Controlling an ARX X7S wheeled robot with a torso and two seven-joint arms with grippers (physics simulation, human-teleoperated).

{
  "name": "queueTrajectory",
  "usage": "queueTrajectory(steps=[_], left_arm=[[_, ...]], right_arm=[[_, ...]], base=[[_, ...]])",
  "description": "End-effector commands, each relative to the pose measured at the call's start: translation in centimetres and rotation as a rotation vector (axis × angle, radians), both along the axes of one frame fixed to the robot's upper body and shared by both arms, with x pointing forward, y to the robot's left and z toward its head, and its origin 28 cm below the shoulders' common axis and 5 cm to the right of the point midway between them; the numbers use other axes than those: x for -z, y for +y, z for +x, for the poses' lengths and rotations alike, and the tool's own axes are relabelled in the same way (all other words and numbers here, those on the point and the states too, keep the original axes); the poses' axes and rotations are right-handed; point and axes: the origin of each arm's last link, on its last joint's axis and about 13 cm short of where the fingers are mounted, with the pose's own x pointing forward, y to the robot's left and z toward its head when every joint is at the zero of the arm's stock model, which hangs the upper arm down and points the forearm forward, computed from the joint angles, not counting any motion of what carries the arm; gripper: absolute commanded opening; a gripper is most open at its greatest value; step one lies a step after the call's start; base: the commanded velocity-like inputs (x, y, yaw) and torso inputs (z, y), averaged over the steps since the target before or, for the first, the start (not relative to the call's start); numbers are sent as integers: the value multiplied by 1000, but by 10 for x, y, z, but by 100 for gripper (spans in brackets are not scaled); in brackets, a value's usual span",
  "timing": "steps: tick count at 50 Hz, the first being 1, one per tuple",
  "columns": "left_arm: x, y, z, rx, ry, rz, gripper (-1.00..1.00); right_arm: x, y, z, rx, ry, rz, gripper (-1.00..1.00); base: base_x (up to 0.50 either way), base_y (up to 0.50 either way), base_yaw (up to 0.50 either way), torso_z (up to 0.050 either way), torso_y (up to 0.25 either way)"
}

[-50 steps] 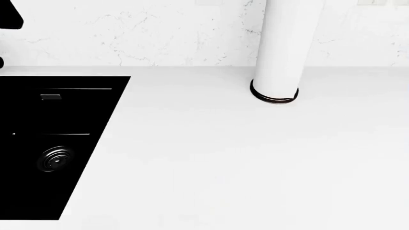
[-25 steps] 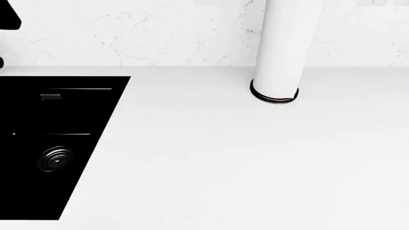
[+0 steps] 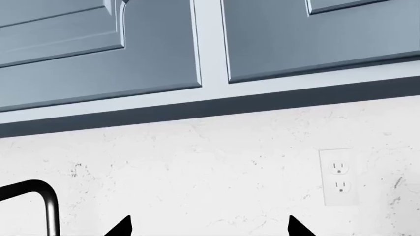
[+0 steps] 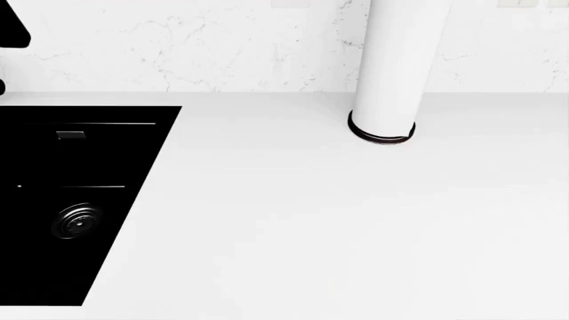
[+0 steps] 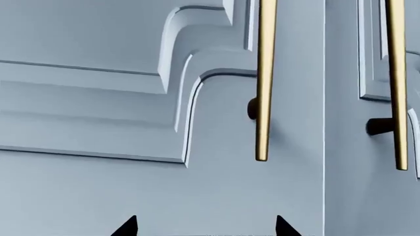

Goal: Pick and place the shaker into the drawer. Then close the cabinet.

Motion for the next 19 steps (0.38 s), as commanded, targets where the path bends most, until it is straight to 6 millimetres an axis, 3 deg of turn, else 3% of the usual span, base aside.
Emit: queueTrajectory(steps=[1,19], left_arm=[[1,1,1,-3,2,-2,100],[1,2,0,-6,2,-2,100]], right_arm=[[6,-5,19,33,52,8,100],[7,-6,29,39,74,9,100]], base=[[0,0,0,0,-10],[0,0,0,0,-2]])
